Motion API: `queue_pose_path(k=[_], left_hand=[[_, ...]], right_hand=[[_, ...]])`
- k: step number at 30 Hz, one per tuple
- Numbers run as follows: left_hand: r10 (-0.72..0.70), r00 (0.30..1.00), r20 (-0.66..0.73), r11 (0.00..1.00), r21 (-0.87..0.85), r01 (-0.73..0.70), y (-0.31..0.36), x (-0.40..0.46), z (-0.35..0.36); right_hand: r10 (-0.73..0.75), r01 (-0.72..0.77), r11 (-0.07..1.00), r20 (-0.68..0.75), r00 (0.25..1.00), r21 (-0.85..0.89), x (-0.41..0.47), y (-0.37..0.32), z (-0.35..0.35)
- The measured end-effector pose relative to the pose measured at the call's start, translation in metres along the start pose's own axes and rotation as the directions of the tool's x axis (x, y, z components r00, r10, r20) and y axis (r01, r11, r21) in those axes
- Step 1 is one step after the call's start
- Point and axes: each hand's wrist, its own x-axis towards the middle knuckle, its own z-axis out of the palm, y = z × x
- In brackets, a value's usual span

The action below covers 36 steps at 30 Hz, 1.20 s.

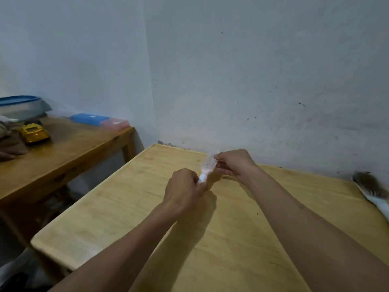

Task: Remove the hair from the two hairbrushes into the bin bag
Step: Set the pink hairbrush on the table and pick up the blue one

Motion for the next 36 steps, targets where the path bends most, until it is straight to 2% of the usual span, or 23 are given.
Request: queue_pose_path(k=[4,16,20,23,26,29,33,36], left_hand=[[0.001,0.999,0.036,1.0,0.006,-0.001,0.004,0.018,0.016],[0.003,0.999,0.036,1.0,0.026,-0.004,0.007,0.052,0.035],[0.013,0.999,0.038,1.0,0.015,-0.013,0.007,0.052,0.034],[-0.017,0.999,0.04,0.999,0.048,0.015,0.009,0.053,0.034],[-0.015,1.0,0.0,0.989,0.146,0.015,0.014,0.05,0.03],[0.065,0.996,-0.065,0.974,0.223,-0.049,0.03,0.038,0.029],[0.166,0.986,-0.029,0.979,0.127,-0.161,0.069,0.02,0.043],[0.208,0.977,0.054,0.977,0.036,-0.21,0.105,0.008,0.066]], right_hand=[[0.002,-0.008,0.998,-0.075,0.997,-0.069,0.03,0.011,-0.005],[0.01,-0.025,0.99,-0.109,0.994,-0.141,0.07,0.016,-0.009],[0.019,-0.035,0.988,-0.104,0.994,-0.152,0.064,0.015,-0.01],[0.032,-0.04,0.983,-0.046,0.998,-0.179,0.053,0.007,-0.017],[0.018,-0.024,0.946,-0.022,1.0,-0.324,0.036,-0.01,-0.036],[-0.063,0.039,0.924,-0.053,0.997,-0.381,0.024,-0.03,-0.07],[-0.137,0.057,0.867,-0.128,0.982,-0.495,0.002,-0.05,-0.126],[-0.233,0.024,0.736,-0.22,0.947,-0.677,-0.012,-0.059,-0.177]])
